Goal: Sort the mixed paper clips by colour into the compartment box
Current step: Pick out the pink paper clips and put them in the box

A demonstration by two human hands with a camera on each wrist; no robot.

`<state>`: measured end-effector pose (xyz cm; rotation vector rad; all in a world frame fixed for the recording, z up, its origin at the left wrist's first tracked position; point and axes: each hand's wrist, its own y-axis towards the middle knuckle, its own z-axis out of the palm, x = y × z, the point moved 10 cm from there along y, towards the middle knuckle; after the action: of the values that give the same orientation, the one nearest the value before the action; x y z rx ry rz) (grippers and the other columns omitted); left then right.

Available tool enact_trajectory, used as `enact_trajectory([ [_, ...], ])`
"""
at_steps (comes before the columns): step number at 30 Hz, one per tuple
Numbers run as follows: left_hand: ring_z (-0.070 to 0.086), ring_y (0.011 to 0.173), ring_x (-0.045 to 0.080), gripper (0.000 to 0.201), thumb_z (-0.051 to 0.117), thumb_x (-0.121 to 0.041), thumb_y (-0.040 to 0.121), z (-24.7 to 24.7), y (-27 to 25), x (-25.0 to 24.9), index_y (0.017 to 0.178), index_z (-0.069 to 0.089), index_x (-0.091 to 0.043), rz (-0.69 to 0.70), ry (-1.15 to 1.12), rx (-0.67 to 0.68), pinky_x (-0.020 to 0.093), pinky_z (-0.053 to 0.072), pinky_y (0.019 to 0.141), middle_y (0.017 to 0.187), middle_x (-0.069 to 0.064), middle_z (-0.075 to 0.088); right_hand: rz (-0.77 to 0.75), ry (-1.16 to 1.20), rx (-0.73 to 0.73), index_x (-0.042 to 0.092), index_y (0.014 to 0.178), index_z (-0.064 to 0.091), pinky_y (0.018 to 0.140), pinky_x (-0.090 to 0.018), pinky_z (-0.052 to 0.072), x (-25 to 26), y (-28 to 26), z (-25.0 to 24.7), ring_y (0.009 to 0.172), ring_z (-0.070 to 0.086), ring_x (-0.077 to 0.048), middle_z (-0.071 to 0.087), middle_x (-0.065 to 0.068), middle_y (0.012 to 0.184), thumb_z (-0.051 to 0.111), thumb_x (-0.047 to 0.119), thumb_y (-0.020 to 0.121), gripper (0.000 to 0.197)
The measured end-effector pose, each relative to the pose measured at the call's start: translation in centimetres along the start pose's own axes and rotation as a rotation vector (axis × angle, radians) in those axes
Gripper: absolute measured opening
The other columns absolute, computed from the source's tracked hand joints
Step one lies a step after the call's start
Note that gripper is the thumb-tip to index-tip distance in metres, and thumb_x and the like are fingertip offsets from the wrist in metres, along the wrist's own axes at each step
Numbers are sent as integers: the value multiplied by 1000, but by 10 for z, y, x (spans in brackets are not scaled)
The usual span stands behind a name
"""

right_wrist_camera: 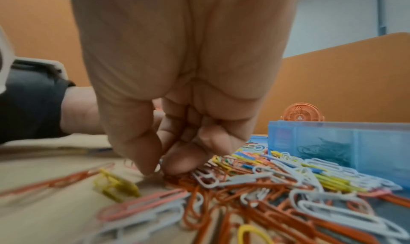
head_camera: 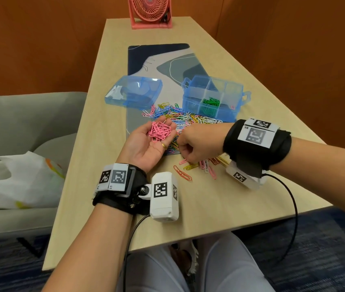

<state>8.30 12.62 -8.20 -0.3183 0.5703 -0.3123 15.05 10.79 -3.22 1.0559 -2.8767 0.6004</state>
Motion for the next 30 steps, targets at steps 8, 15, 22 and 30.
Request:
enact_trajectory([
  [8, 61, 88, 29, 36, 31, -18, 102, 2, -6, 12, 92, 59, 2, -18, -14, 9, 42, 51, 87, 88, 16, 63, 69, 75, 9, 20, 98, 70, 54, -9, 40, -23, -32, -5, 60, 51, -1, 56, 15, 69, 63, 11, 82, 19],
  [15, 61, 86, 30, 33, 34, -16, 100, 6, -12, 17, 91, 59, 3, -16, -30, 9, 42, 44, 98, 84, 18, 64, 21, 36, 29, 17, 93, 68, 51, -2, 37, -23, -30, 4, 57, 47, 2, 52, 16, 65, 64, 10, 85, 12],
  [22, 61, 88, 29, 32, 35, -16, 101, 2, -12, 20, 97, 60, 2, -7, 20, -17, 42, 52, 84, 88, 16, 64, 33, 34, 34, 26, 74, 55, 52, -10, 34, -30, -29, 5, 60, 46, -1, 52, 13, 69, 66, 15, 85, 19],
  [30, 61, 87, 29, 30, 36, -15, 100, 1, -7, 19, 97, 60, 2, 4, 26, -7, 42, 53, 76, 87, 16, 64, 63, 50, -62, 24, 69, 56, 54, -16, 37, -34, -29, -11, 57, 47, -4, 53, 11, 64, 67, 18, 83, 20],
])
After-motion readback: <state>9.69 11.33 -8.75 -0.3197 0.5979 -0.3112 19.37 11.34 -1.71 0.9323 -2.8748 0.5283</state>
